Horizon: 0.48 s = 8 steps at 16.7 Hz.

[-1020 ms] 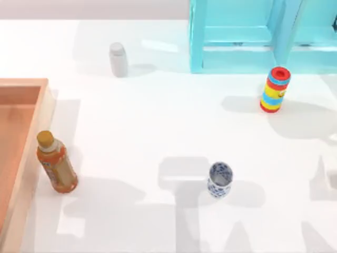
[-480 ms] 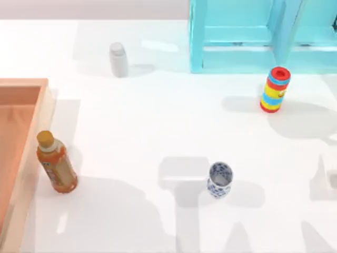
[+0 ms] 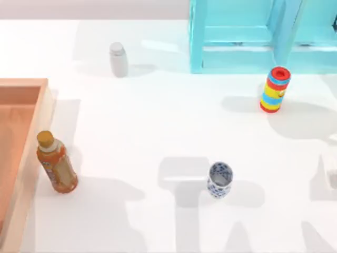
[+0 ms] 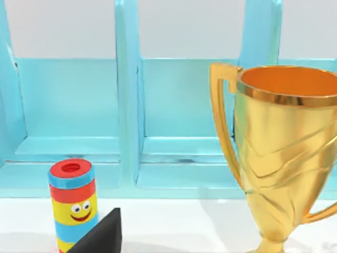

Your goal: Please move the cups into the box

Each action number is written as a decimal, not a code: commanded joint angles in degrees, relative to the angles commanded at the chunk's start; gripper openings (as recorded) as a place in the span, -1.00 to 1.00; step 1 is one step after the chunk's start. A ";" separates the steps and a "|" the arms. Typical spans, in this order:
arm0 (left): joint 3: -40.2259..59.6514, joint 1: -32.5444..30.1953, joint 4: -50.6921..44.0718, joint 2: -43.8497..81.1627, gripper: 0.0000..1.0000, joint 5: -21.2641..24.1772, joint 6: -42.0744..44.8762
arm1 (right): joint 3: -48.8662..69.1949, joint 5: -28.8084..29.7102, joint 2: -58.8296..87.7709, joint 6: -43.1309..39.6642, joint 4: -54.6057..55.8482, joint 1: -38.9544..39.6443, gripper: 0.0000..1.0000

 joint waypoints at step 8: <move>0.00 0.00 0.00 0.00 0.21 0.00 0.00 | 0.00 0.00 0.00 0.00 0.00 0.00 1.00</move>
